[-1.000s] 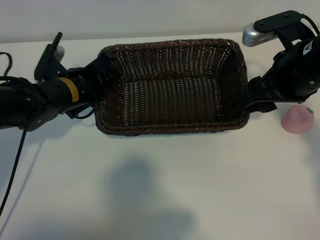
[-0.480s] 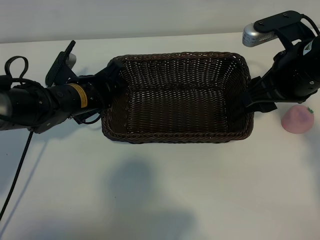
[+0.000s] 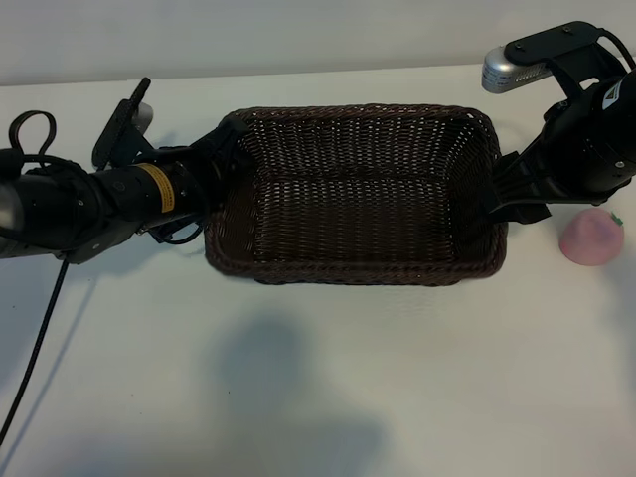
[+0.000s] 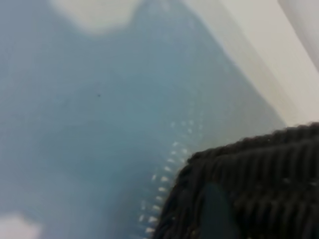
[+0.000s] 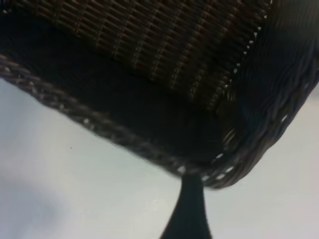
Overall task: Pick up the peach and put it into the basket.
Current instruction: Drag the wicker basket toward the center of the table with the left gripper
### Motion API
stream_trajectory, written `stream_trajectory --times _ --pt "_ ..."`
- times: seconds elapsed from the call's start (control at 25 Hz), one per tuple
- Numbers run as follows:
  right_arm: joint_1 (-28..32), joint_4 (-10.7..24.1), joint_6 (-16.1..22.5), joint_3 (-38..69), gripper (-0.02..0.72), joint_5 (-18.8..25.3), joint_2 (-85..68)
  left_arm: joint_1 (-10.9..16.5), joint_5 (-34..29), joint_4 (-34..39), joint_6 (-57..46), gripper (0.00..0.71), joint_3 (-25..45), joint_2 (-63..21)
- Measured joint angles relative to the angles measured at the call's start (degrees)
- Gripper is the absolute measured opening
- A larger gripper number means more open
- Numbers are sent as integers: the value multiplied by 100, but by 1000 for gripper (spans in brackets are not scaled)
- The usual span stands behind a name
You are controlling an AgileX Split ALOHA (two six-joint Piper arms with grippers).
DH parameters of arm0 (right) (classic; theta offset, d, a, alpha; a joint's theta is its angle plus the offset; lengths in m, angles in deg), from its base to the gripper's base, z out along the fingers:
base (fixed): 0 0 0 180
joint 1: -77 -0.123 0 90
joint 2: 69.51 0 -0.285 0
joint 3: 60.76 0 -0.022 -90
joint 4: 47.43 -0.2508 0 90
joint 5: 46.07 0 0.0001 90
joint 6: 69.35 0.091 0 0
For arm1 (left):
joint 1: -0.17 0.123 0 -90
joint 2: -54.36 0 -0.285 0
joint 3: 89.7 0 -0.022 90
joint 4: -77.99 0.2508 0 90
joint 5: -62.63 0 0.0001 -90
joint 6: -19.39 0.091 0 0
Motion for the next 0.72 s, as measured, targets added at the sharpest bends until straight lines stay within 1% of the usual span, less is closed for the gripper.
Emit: stream_trajectory --times 0.08,0.12,0.2,0.32,0.44,0.56,0.72 --pt "0 0 0 0 594 0 0 0 50 100 -11 621 0 0" --pt "0 0 0 0 594 0 0 0 91 162 -11 659 0 0" --pt "0 0 0 0 594 0 0 0 179 330 -12 700 0 0" --pt "0 0 0 0 594 0 0 0 221 469 -39 703 0 0" --pt "0 0 0 0 594 0 0 0 308 531 -55 683 0 0" --pt "0 0 0 0 594 12 0 0 571 543 -32 660 0 0" --pt "0 0 0 0 594 35 0 0 738 574 154 645 -4 -12"
